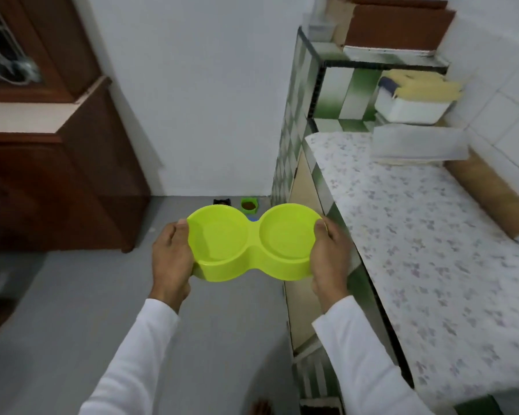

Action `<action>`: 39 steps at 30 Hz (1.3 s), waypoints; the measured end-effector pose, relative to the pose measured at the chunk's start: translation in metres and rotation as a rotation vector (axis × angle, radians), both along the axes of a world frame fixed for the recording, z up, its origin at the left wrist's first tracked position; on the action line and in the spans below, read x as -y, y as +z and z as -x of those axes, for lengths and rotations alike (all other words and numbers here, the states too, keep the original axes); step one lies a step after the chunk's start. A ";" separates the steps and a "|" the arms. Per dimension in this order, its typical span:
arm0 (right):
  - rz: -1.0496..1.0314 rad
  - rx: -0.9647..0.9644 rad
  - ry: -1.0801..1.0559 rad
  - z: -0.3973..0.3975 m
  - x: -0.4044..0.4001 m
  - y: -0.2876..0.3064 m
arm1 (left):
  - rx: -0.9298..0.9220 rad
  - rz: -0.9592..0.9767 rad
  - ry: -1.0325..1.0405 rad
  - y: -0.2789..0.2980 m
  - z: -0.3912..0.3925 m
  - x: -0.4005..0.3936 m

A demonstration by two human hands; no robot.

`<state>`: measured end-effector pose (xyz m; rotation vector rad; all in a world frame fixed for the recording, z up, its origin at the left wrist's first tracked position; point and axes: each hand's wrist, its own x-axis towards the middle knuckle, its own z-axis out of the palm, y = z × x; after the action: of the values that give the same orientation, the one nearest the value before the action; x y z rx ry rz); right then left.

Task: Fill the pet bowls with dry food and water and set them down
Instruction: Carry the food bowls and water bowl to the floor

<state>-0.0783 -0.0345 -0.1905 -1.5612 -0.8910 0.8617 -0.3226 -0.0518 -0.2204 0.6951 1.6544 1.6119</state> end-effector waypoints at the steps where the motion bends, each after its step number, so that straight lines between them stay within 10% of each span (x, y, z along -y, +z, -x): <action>1: -0.001 0.003 0.016 0.003 -0.011 -0.001 | -0.001 -0.002 0.014 -0.001 0.002 -0.007; 39: 0.037 -0.070 0.183 0.212 -0.385 -0.051 | -0.061 0.040 0.219 -0.044 0.194 -0.321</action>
<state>-0.2900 0.3502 -0.2412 -1.4885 -0.9828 1.0619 -0.5168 0.2689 -0.2641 0.5639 1.8550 1.7183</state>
